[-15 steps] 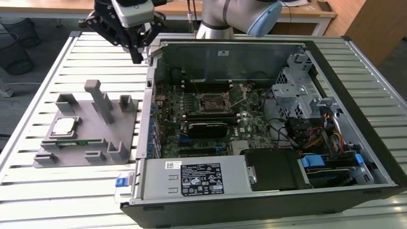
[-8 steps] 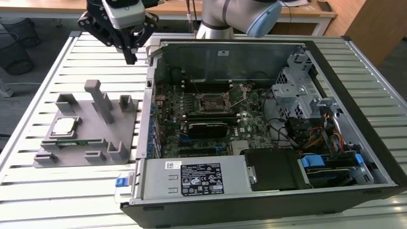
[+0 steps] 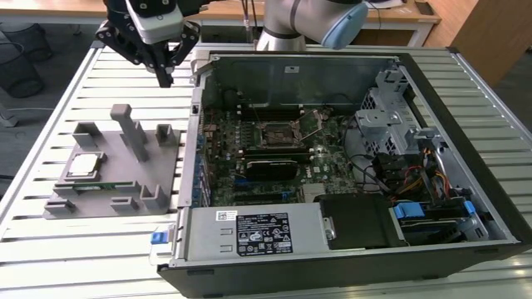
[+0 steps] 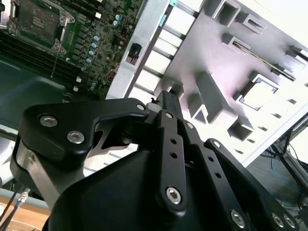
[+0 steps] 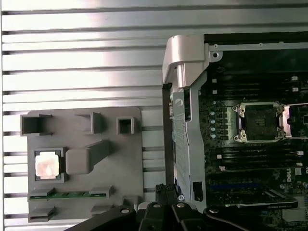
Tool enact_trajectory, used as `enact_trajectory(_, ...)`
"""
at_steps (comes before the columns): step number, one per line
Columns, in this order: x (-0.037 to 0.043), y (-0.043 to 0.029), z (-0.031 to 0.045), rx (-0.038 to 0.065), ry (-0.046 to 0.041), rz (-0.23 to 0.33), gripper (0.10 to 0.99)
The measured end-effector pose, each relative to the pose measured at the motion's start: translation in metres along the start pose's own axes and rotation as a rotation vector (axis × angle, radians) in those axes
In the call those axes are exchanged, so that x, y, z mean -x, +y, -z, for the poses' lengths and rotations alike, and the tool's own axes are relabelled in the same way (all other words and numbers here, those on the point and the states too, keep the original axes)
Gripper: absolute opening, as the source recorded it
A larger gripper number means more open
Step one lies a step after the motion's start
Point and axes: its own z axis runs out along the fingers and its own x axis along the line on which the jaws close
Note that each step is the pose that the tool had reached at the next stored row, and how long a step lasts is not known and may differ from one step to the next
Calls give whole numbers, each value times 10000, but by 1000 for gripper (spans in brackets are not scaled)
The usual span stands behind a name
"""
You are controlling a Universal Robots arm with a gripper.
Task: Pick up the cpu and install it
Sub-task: 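Reach for the cpu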
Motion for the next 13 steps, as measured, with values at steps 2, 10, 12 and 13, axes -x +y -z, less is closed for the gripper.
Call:
enact_trajectory(2, -8, -1, -21, 6, 11, 225, 106)
enact_trajectory(10, -177, -11, -48, 12, 101, 458, 106)
enact_trajectory(12, -237, -13, -48, 11, 109, 458, 106)
enact_trajectory(13, -264, -14, -48, 11, 110, 458, 106)
